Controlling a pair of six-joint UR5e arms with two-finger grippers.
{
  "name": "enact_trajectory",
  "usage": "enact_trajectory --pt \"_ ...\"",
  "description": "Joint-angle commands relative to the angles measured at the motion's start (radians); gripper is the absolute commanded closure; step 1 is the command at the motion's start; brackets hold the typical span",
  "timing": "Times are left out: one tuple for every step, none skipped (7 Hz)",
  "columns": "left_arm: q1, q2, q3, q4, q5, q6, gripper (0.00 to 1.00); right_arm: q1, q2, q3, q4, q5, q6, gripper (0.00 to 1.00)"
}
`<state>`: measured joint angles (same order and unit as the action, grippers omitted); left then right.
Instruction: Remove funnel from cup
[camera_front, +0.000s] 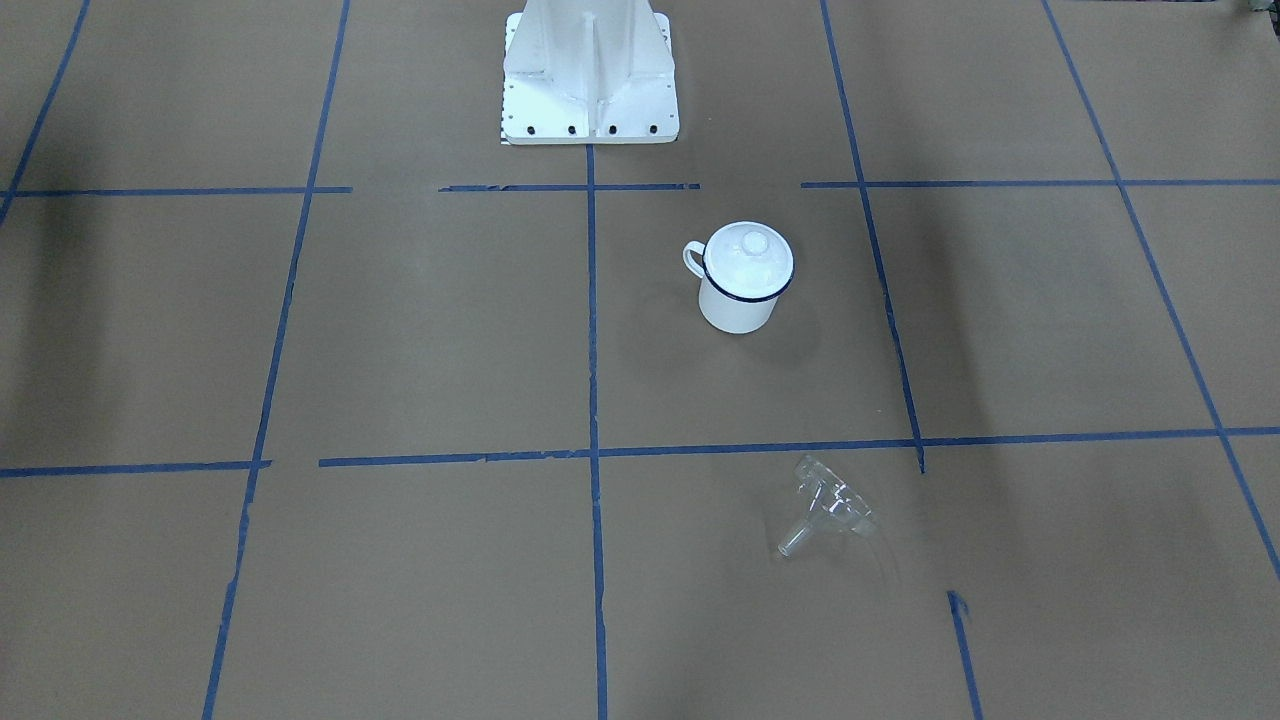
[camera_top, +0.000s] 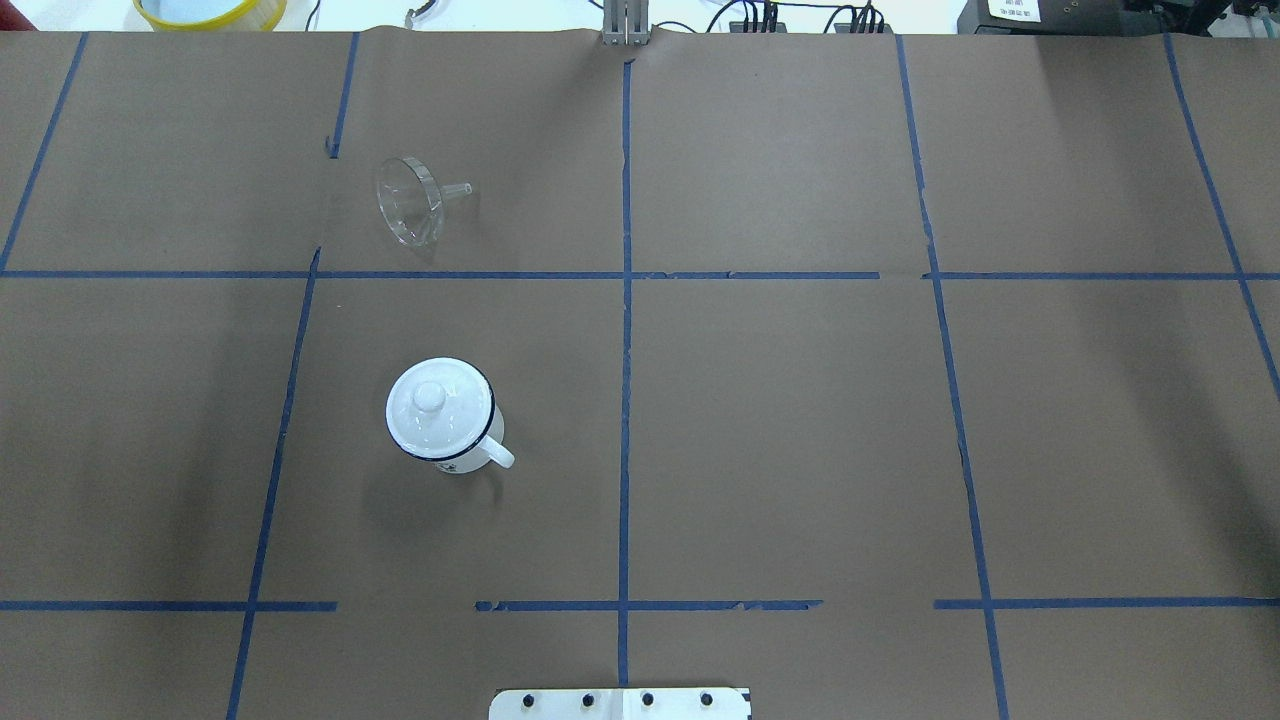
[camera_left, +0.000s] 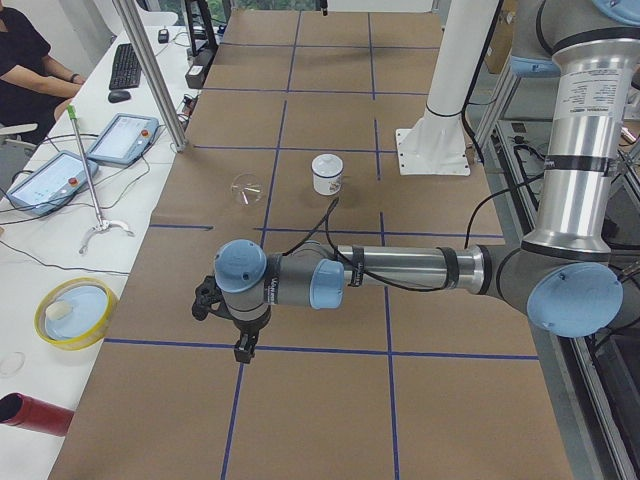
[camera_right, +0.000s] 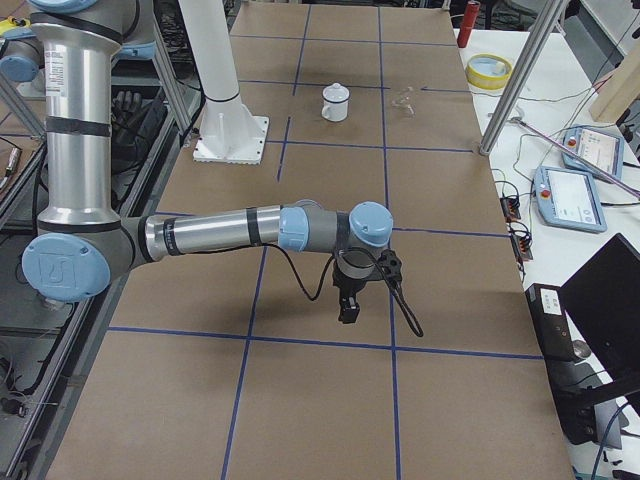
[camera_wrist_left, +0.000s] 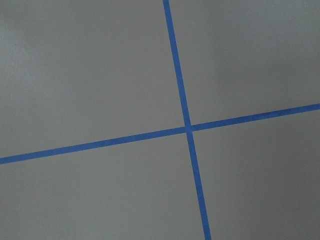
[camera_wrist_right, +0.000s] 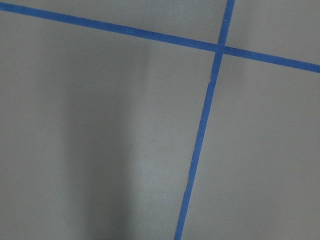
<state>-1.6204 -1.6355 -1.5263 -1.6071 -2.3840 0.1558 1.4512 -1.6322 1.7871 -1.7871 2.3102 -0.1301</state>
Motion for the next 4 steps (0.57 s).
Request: enact_trajectory --pt "0.002 -0.012 -0.014 0.096 0.0 0.004 0.0 0.0 0.0 0.0 0.0 0.0 0.001 0.0" --pt "0.002 -0.012 -0.014 0.093 0.0 0.005 0.0 0.0 0.0 0.0 0.0 0.0 0.001 0.0" --pt "0.002 -0.012 -0.017 0.095 0.0 0.005 0.0 0.0 0.0 0.0 0.0 0.0 0.001 0.0" --pt "0.002 -0.013 -0.012 0.093 0.0 0.005 0.0 0.0 0.0 0.0 0.0 0.0 0.001 0.0"
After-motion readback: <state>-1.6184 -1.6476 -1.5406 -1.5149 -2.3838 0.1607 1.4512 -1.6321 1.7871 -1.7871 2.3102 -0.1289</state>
